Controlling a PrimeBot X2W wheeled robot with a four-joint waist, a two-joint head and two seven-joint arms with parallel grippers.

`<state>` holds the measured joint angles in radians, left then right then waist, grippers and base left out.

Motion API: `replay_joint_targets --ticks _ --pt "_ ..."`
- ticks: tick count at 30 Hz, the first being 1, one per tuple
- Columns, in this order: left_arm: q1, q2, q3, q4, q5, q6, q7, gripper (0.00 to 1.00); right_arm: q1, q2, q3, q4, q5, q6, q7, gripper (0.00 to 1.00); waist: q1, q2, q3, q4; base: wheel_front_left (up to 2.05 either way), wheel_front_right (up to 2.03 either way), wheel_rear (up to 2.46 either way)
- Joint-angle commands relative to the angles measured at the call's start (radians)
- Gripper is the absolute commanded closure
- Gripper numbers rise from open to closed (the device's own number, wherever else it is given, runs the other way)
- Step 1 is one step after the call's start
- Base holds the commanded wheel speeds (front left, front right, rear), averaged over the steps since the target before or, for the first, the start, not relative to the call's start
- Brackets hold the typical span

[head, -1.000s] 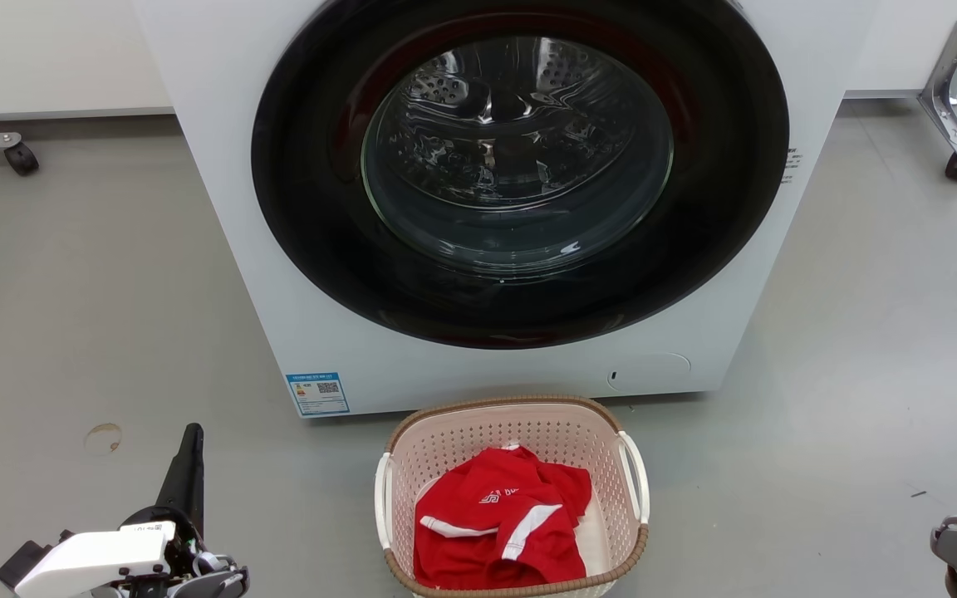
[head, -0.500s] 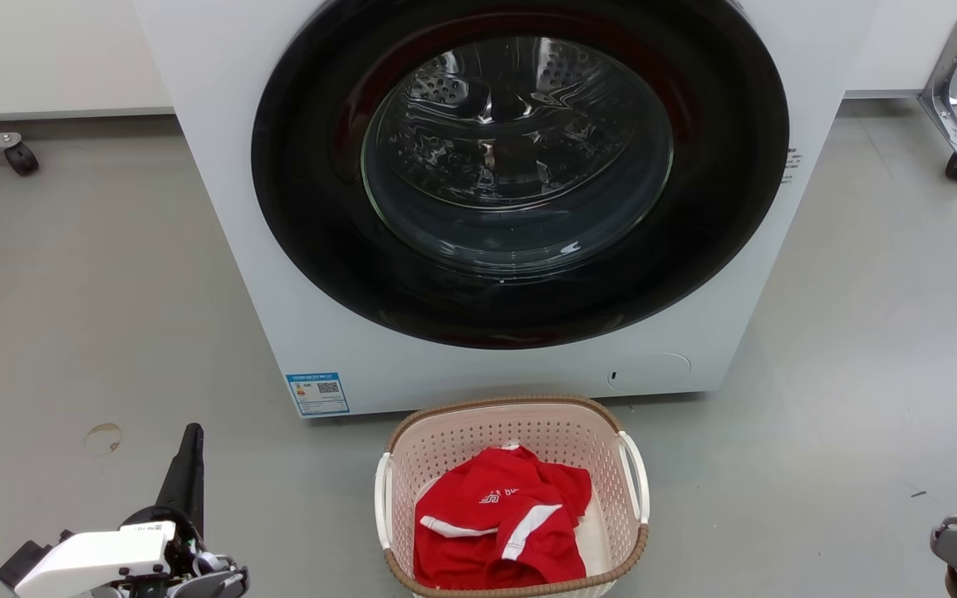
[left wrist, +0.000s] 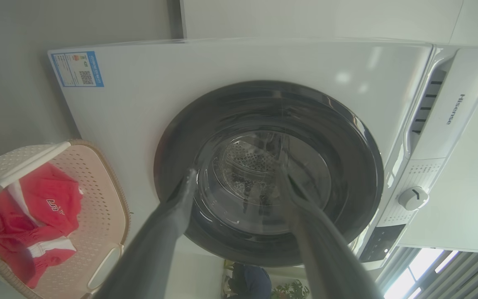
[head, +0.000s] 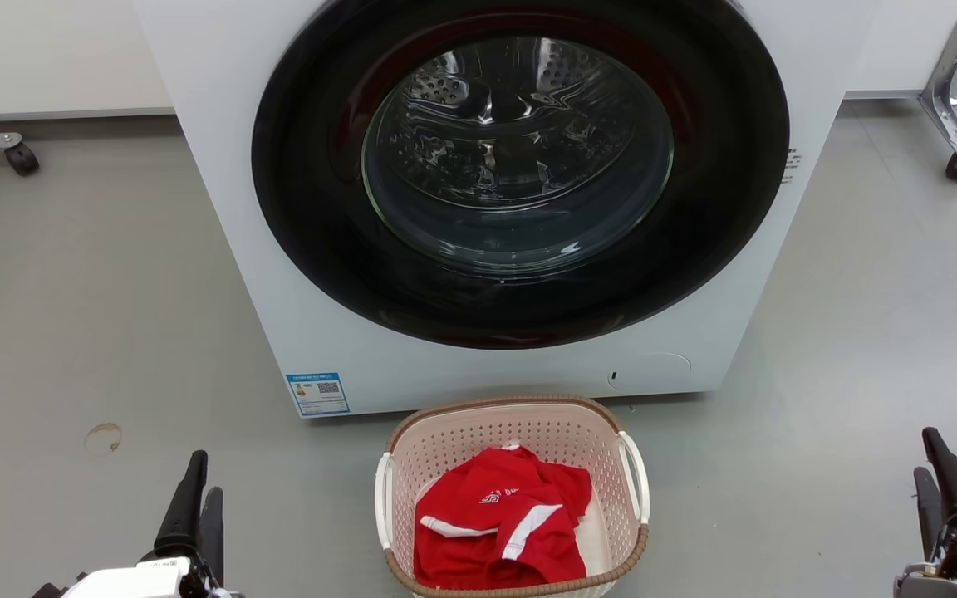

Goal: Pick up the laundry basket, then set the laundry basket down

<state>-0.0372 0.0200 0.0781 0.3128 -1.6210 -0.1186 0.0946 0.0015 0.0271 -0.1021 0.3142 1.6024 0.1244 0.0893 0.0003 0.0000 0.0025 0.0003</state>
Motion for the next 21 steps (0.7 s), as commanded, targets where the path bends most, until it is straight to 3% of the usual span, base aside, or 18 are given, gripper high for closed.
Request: replay_joint_targets --ticks 1,10,21 --pt "-0.023 0.008 0.001 -0.034 -0.005 -0.001 -0.008 0.00 -0.039 -0.030 0.007 -0.032 0.001 0.002 -0.014 0.00 0.0001 0.0000 0.001 0.000 0.00 0.00 0.00" --pt "-0.014 0.015 -0.004 -0.049 0.017 -0.002 -0.032 0.00 -0.044 -0.033 0.026 -0.040 -0.031 0.002 -0.038 0.00 -0.0002 0.0000 0.002 0.000 0.00 0.00 0.00" --pt "-0.004 0.026 -0.014 -0.050 0.122 -0.003 -0.071 0.00 -0.051 -0.038 0.041 -0.044 -0.140 0.002 -0.070 0.00 -0.0003 0.0000 0.001 -0.001 0.00 0.00 0.00"
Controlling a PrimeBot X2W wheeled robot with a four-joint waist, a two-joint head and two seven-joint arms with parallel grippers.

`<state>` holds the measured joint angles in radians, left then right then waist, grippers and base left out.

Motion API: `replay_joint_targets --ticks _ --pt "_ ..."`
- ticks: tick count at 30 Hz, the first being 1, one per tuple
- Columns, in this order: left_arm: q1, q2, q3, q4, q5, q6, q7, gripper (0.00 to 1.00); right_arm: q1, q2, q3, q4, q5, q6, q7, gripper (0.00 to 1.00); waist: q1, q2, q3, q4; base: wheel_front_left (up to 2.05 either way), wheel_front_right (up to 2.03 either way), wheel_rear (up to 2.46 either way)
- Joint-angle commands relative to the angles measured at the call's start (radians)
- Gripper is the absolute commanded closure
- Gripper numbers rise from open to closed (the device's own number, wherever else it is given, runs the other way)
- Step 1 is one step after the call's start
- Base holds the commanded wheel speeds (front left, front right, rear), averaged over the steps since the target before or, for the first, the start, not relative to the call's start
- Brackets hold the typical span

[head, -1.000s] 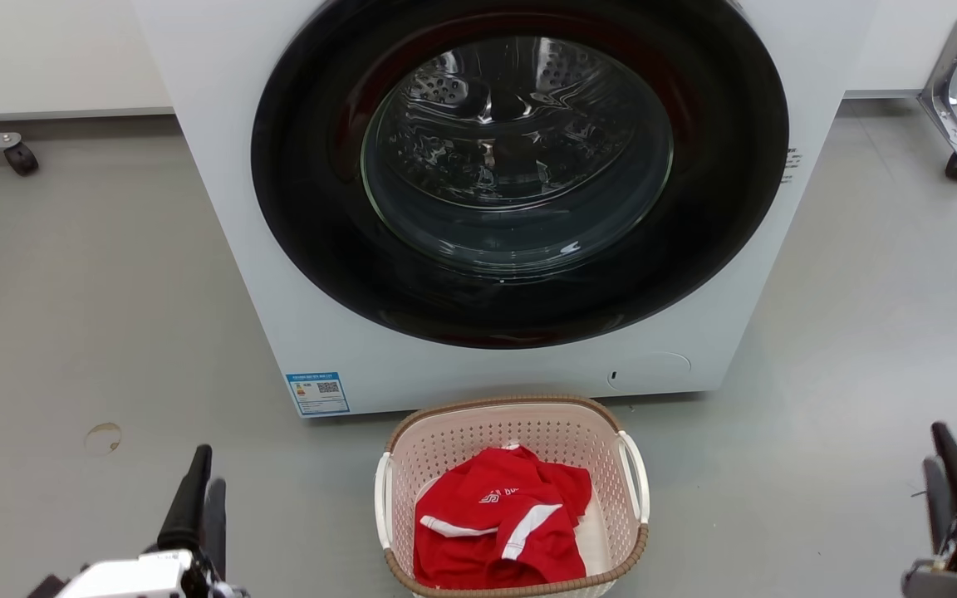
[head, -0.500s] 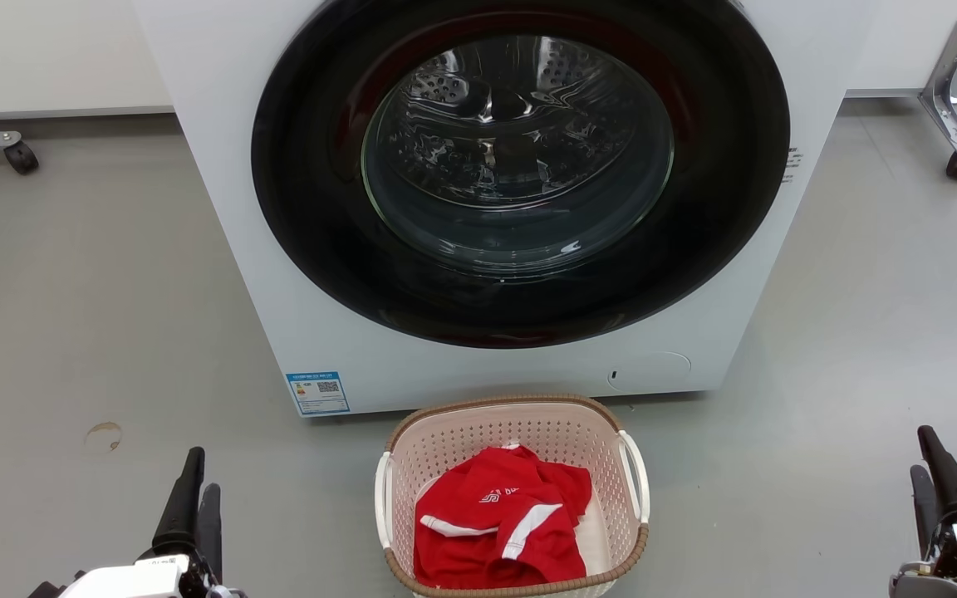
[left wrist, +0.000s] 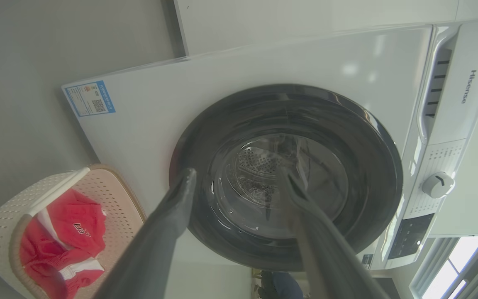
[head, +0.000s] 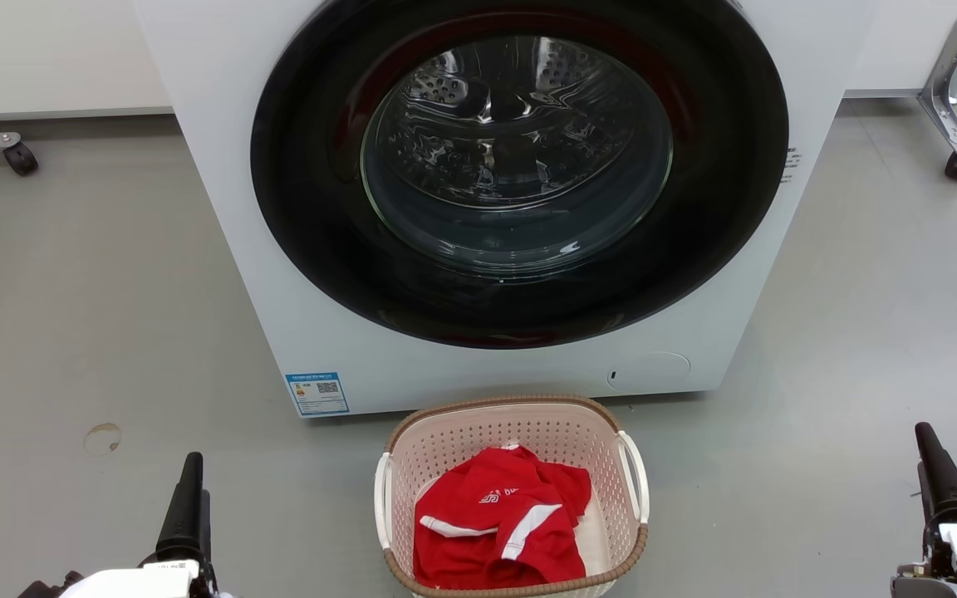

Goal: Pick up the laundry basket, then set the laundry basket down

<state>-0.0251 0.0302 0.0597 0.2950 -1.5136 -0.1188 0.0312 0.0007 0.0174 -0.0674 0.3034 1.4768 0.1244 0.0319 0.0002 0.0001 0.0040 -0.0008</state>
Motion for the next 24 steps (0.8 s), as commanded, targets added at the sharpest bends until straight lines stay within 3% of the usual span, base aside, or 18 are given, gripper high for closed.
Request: replay_joint_targets --ticks 1,24 --pt "-0.016 0.015 0.006 -0.033 0.027 -0.003 -0.010 0.00 -0.051 -0.028 0.008 -0.034 -0.028 0.002 -0.016 0.00 -0.0001 -0.0001 0.000 0.000 0.00 0.00 0.00" --pt "0.011 0.019 0.006 -0.067 0.465 0.023 -0.082 0.00 -0.066 -0.038 0.039 -0.041 -0.474 0.003 -0.086 0.00 -0.0001 -0.0001 0.002 -0.002 0.00 0.00 0.00"
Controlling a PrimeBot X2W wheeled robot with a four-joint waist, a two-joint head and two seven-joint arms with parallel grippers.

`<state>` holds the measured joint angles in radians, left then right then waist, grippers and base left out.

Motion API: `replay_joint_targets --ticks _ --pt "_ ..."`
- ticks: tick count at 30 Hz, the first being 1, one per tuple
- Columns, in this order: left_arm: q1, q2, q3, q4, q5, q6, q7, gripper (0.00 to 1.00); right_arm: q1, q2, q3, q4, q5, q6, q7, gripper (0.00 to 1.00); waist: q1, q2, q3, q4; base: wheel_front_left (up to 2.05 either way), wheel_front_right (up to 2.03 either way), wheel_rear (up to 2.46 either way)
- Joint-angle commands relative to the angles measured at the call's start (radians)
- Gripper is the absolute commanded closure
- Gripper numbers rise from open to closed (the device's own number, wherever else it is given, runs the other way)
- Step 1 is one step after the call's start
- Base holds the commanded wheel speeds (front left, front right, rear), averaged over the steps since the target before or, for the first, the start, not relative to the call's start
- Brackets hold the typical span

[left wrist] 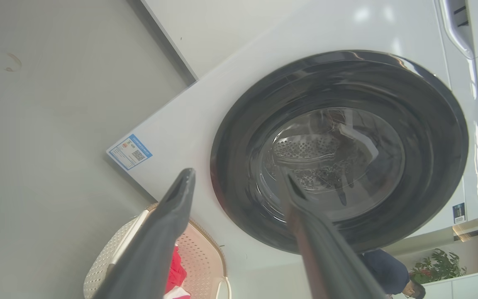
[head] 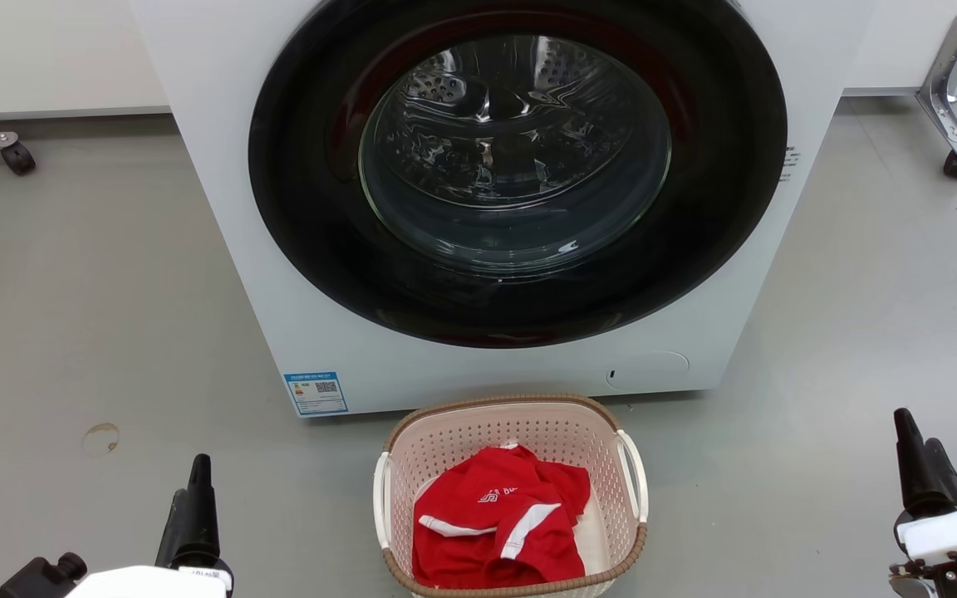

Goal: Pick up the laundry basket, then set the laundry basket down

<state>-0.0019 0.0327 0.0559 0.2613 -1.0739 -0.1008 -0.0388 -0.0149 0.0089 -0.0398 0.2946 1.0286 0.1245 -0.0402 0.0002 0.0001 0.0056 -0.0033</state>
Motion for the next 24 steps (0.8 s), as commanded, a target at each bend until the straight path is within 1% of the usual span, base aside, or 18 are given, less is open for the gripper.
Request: replay_joint_targets --ticks 1,11,24 --pt "-0.011 0.016 0.010 -0.035 0.039 0.005 -0.015 0.00 -0.051 -0.030 0.013 -0.033 -0.038 0.003 -0.017 0.00 -0.0001 -0.0001 0.000 0.000 0.00 0.00 0.00" --pt "-0.001 0.012 0.015 -0.046 0.134 0.003 -0.042 0.00 -0.057 -0.034 0.029 -0.037 -0.131 0.004 -0.043 0.00 -0.0001 -0.0001 -0.002 -0.002 0.00 0.00 0.00" --pt "0.003 0.014 0.008 -0.058 0.299 0.001 -0.081 0.00 -0.056 -0.039 0.050 -0.056 -0.275 0.004 -0.082 0.00 -0.0001 -0.0001 0.000 0.001 0.00 0.00 0.00"
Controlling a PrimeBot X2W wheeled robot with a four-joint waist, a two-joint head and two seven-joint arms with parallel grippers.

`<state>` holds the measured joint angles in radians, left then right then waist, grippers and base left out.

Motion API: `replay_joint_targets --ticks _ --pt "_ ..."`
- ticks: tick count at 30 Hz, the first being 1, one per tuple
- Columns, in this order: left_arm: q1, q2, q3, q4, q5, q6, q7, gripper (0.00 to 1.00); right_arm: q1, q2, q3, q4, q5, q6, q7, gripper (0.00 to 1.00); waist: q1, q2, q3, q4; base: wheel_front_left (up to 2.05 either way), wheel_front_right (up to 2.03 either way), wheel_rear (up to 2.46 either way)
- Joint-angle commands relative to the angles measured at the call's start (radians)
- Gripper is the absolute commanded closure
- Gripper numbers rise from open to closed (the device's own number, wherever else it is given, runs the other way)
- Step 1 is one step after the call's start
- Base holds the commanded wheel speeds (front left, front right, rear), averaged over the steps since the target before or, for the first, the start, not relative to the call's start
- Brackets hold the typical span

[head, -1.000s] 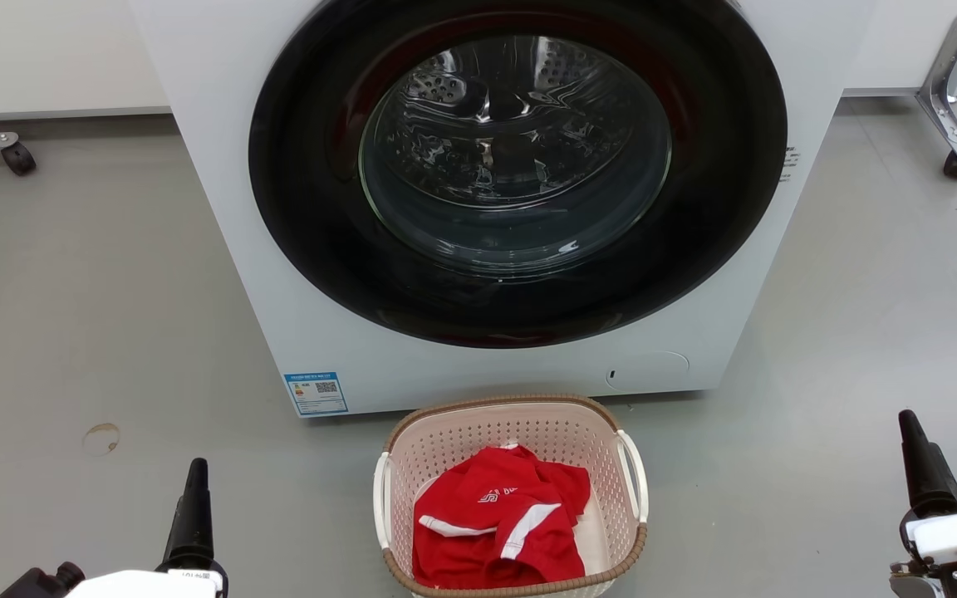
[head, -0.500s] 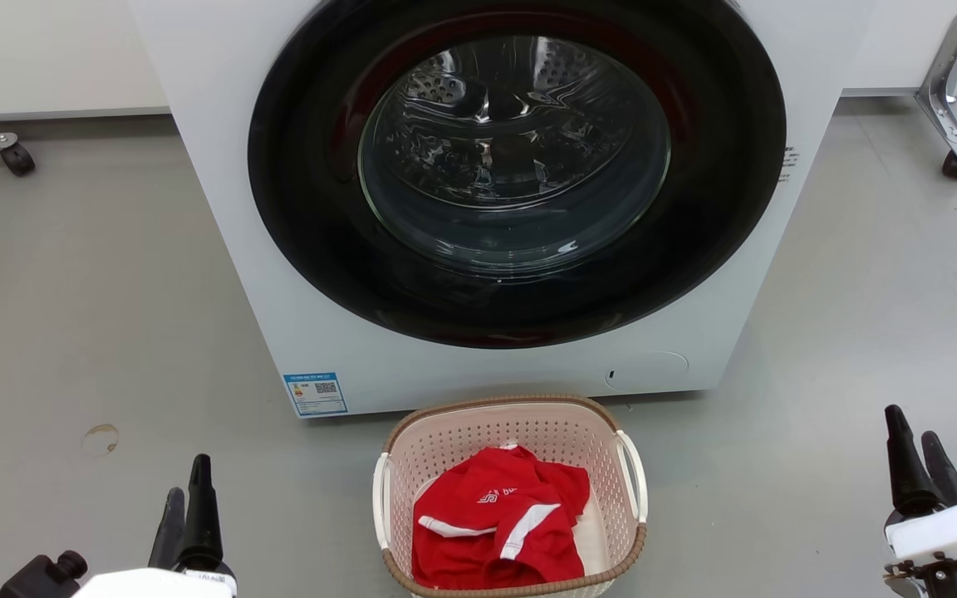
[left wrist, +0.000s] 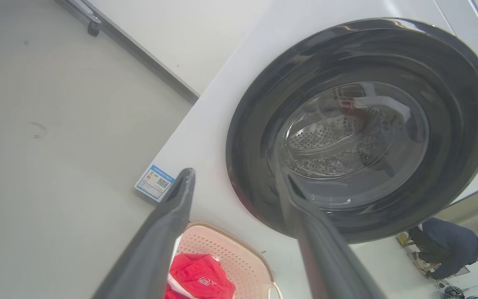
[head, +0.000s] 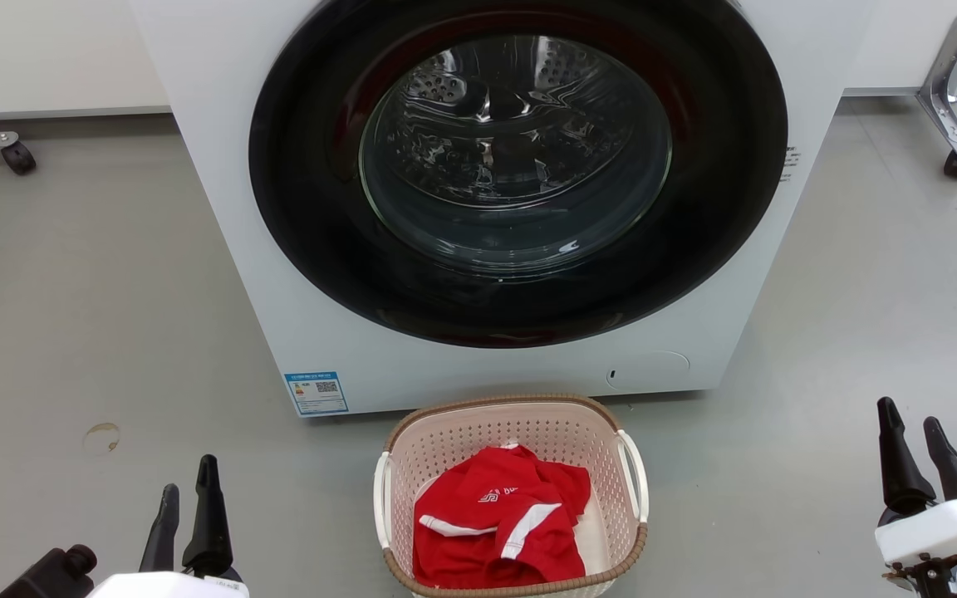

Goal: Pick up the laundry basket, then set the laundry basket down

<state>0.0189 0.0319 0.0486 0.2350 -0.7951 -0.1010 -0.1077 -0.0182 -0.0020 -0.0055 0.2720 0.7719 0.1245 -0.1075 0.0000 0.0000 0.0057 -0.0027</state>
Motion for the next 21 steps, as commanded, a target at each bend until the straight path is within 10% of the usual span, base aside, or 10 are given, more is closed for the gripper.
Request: replay_joint_targets --ticks 1,21 --pt "-0.018 0.015 0.015 -0.032 0.033 0.001 -0.015 0.00 -0.053 -0.029 0.017 -0.034 -0.029 0.004 -0.017 0.00 0.0000 0.0000 0.000 0.001 0.00 0.00 0.00" --pt "0.005 0.025 0.002 -0.042 0.276 0.007 -0.074 0.00 -0.058 -0.037 0.060 -0.036 -0.242 0.005 -0.076 0.00 0.0000 0.0000 -0.017 0.005 0.00 0.00 0.00"
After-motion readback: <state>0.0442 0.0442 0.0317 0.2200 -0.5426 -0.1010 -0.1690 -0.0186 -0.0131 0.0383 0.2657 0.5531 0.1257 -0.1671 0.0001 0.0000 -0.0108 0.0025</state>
